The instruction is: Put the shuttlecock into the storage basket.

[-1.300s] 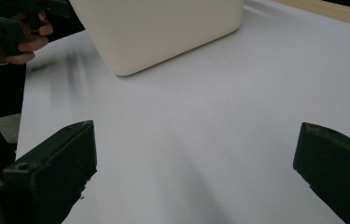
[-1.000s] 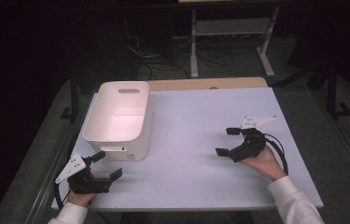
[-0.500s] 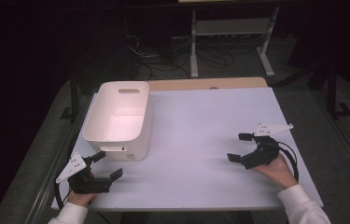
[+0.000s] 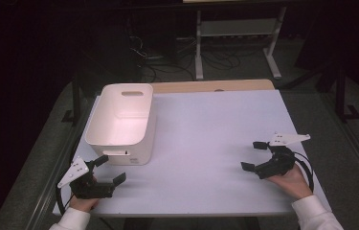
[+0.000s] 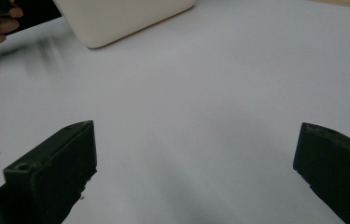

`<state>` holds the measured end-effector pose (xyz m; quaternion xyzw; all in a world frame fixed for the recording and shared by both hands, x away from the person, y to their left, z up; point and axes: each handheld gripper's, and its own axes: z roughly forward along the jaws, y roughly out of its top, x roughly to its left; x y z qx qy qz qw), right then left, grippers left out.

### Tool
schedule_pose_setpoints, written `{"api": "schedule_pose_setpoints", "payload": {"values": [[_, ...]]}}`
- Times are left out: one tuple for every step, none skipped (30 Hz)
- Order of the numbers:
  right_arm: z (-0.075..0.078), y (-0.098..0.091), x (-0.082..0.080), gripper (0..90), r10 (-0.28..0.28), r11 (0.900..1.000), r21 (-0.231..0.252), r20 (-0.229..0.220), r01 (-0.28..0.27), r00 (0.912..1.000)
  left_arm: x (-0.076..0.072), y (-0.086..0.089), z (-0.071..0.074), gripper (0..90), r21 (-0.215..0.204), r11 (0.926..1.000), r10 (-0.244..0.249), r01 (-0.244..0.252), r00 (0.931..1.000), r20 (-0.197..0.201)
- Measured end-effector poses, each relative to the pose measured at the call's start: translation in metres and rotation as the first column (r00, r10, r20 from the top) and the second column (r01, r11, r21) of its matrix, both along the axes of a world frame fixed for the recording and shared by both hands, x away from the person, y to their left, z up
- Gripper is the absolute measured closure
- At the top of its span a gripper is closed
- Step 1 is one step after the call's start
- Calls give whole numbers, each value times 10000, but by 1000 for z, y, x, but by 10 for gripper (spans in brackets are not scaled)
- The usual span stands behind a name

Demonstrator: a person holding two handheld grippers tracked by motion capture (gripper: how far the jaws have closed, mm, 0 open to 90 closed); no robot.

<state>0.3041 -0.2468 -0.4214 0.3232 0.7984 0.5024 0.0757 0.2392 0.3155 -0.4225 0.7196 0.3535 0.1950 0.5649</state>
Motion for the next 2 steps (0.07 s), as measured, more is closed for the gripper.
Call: {"api": "schedule_pose_setpoints", "payload": {"values": [[0,0,0,0,4,10000,-8,17,-4,10000,0,0,0,14,-22,10000,-6,6,10000,9],[0,0,0,0,-8,10000,-15,16,9,10000,0,0,0,13,-22,10000,-11,11,10000,9]]}}
